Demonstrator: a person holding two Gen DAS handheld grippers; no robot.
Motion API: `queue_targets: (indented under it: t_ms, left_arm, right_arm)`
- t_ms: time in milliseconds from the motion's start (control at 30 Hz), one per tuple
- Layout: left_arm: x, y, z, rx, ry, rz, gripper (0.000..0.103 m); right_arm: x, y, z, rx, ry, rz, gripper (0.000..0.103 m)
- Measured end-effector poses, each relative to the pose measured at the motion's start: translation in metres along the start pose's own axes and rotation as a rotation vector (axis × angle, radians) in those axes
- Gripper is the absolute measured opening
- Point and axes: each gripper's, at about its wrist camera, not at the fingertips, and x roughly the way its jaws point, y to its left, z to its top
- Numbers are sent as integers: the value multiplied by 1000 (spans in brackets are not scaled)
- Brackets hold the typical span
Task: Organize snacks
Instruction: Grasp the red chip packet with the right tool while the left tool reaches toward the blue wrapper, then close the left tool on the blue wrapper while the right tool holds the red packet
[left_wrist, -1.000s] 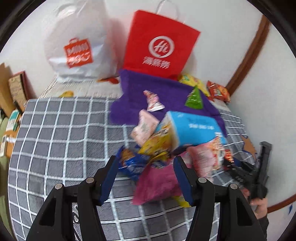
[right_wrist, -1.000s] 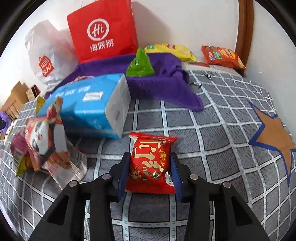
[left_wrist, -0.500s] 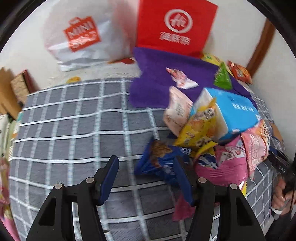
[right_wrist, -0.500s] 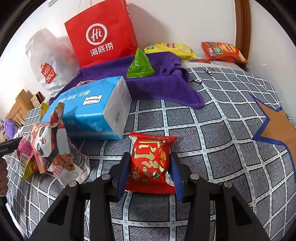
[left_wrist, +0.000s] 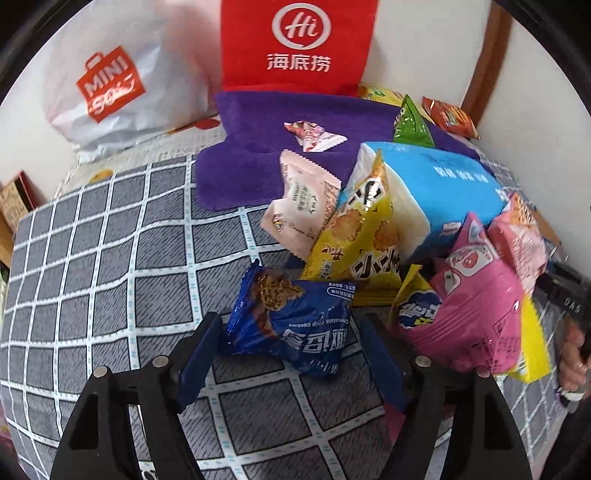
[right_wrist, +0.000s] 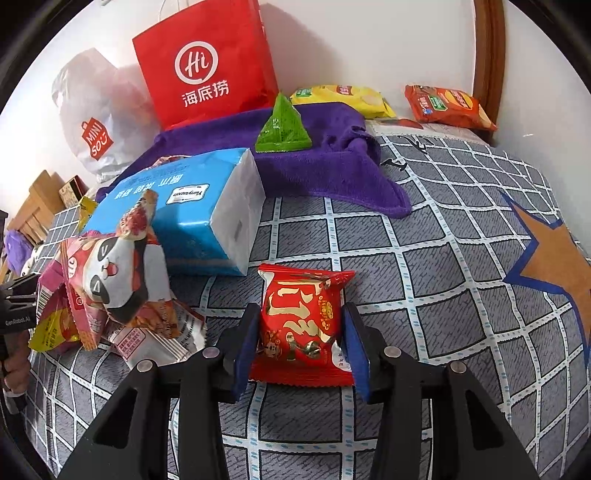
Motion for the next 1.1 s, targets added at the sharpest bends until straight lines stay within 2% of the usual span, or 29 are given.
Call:
queue_targets:
  t_ms: [133,167,200,267,333,467,600,667,733,867,1100]
  left_arm:
    - [-1,-2,-4,11,-40,19,73]
    - [-3,-1,-5,3,-48,24,70]
    - [-4,0,-5,-2,-54,33,61]
    - [-8,0,-6,-3,-56,45,54]
    - [-10,-1,-7,4,-60,59,42]
    - [-21,-2,-12,6,-61,83,37]
    - [-35,0,-20,-13,-66,76,26]
    - [-44,2,-24,-24,-73,59,26]
    - [-49,2,-26,-28,-78,42,20]
    - [-50,5,-28,-48,-79,22,20]
    - [-61,19,-38,-133,-99,-79,19]
  right_arm:
    - [0,0,0,-2,0,-2,46]
    - [0,0,0,-8,0,-4,46]
    - [0,0,0,-7,0,-3,46]
    - [0,0,-1,-6,-1,-2,46]
    - [0,-1,-1,-3,-2,2,46]
    - [-1,-7,-1,26,-8,28,45]
    - [-4,-12,0,50,-16,44,43]
    - [-7,-11,-1,41,-12,22,43]
    - [-13,-11,-1,44,-17,25,43]
    - [-26,-5,-2,27,-32,32,43]
    - [-44,1,-5,24,-39,54,43]
